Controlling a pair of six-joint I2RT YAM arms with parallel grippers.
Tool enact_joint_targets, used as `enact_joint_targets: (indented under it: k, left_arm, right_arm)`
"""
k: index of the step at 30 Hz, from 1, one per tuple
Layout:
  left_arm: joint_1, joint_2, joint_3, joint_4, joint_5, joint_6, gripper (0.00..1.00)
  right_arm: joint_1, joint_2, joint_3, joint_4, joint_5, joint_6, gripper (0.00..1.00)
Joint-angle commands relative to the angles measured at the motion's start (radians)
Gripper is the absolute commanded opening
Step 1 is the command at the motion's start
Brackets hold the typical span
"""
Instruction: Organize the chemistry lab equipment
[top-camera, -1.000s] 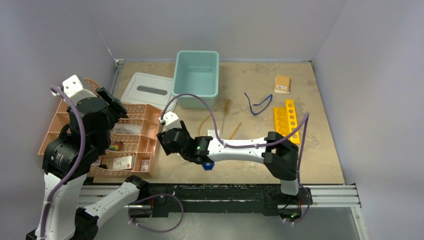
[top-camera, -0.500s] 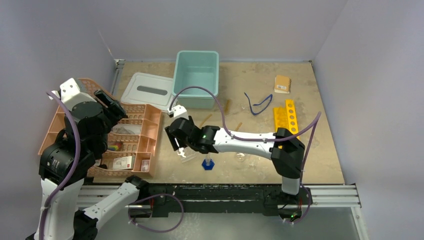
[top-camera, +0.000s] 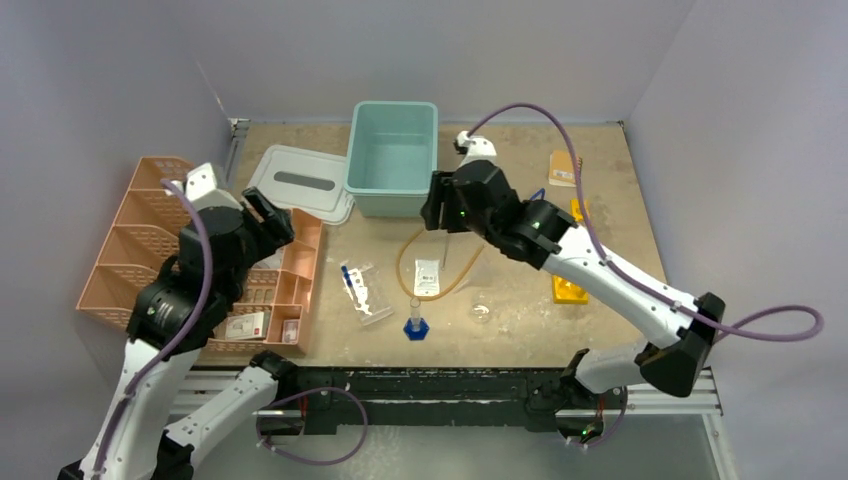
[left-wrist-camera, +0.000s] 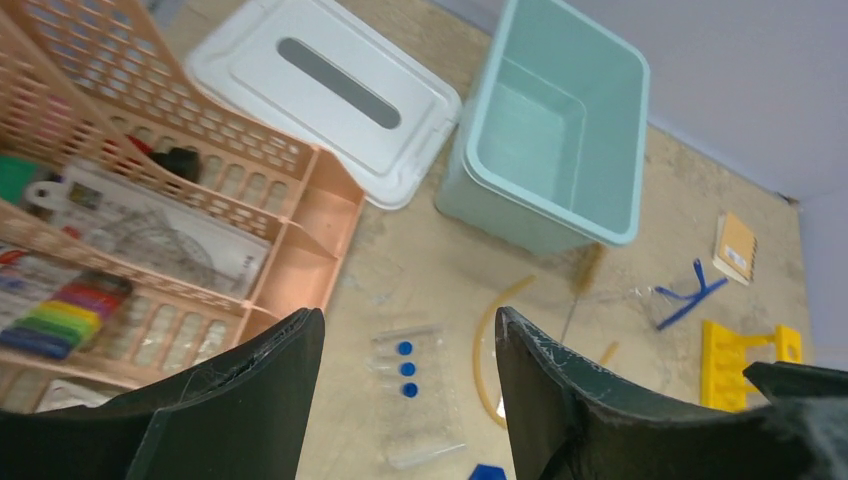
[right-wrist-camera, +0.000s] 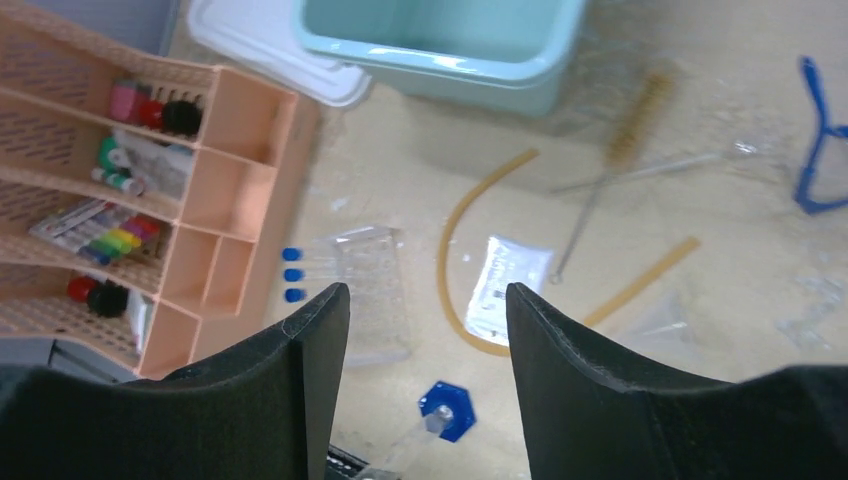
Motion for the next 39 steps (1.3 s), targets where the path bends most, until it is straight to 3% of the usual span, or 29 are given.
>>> enact_joint_targets:
  k: [1,4,7,11,18,23,26,33,39]
  left_arm:
    - [0.002,0.066,-0.085,0.239,0.164,-0.016,0.61]
    - [0.002,0.160,-0.162,0.313,0.277,-0.030,0.52]
    - [0.002,0.278,-0.185,0.328,0.338,-0.049,0.50]
    - [-0.005,0.405,-0.188,0.402,0.378,-0.050,0.51]
    - [-0.096,0.542,-0.226,0.529,0.417,-0.032,0.55]
    - [-0.216,0.490,-0.266,0.612,0.613,0.150,0.57]
    - [-0.246,0.397,-0.315,0.657,0.743,0.226,0.58]
    - [-0.270,0.166,-0.491,0.704,0.839,0.304,0.61]
    - [-0.349,0.142,-0.530,0.671,0.835,0.384,0.61]
  right_arm:
    - [-0.078,-0.018,-0.108,-0.058,-0.105,-0.044,0.59]
    - [-0.119,0.018,-0.136,-0.066,-0.146,-0.112,0.53]
    - [-0.162,0.058,-0.147,-0.060,-0.219,-0.136,0.49]
    - [-0.177,0.075,-0.220,0.068,-0.336,-0.202,0.50]
    - [-0.184,0.017,-0.276,0.119,-0.349,-0.279,0.53]
    - [-0.195,-0.078,-0.320,0.152,-0.281,-0.252,0.60]
    - [-0.216,-0.089,-0.343,0.137,-0.213,-0.146,0.61]
    - [-0.271,-0.101,-0.391,0.175,-0.203,0.006,0.62]
    - [-0.295,-0.073,-0.398,0.183,-0.188,0.050,0.62]
